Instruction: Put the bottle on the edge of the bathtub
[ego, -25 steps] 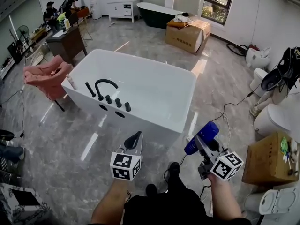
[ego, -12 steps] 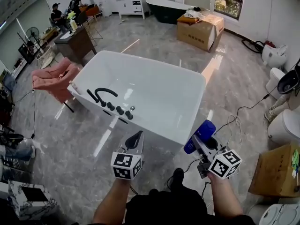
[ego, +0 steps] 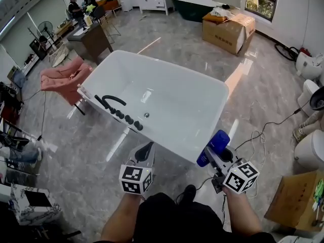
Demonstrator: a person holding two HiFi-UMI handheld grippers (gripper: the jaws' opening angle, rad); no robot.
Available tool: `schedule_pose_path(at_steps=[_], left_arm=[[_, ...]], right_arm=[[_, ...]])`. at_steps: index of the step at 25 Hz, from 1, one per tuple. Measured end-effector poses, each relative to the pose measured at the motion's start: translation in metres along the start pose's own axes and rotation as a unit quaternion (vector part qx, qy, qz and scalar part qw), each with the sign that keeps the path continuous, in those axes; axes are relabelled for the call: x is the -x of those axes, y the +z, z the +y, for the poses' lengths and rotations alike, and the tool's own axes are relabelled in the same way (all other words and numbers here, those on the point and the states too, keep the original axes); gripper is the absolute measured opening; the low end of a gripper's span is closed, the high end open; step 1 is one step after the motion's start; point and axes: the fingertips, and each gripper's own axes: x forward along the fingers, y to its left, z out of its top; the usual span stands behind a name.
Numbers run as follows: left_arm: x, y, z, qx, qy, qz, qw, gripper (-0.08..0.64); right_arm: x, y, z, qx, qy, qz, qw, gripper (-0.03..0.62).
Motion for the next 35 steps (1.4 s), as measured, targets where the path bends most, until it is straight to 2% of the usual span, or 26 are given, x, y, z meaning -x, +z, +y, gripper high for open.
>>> schedule_pose_path(at_steps=[8, 12, 19, 27, 31, 35], left_arm=[[-0.024, -0.009, 0.009, 0.006, -0.004, 0.014, 0.9999, 0.009], [-0.043, -0.018, 0.02, 0.005, -0.02, 0.027, 0.9994, 0.009], [-0.076, -0.043, 0.032, 0.042, -0.03, 0.034, 0.9981, 0.009], [-0.105, -0.083, 0.042, 0.067, -0.054, 0.054, 0.9948, 0.009], [-0.112, -0.101, 0.043, 0.08, -0.058, 0.061, 0.9932, 0.009], [-0.118, -0.12, 0.042, 0.09, -0.061, 0.068, 0.9917, 0.009]], right_arm=[[-0.021, -0.01, -0.025, 0.004, -0.008, 0.023, 1.0, 0.154], [-0.043, -0.017, -0.036, 0.011, -0.014, 0.043, 0.999, 0.155], [-0.073, -0.039, -0.055, 0.018, -0.02, 0.079, 0.996, 0.155], [-0.112, -0.089, -0.057, 0.023, -0.023, 0.132, 0.991, 0.155], [-0.121, -0.117, -0.055, 0.045, -0.017, 0.17, 0.984, 0.155], [-0.128, -0.143, -0.06, 0.045, -0.013, 0.195, 0.98, 0.154]])
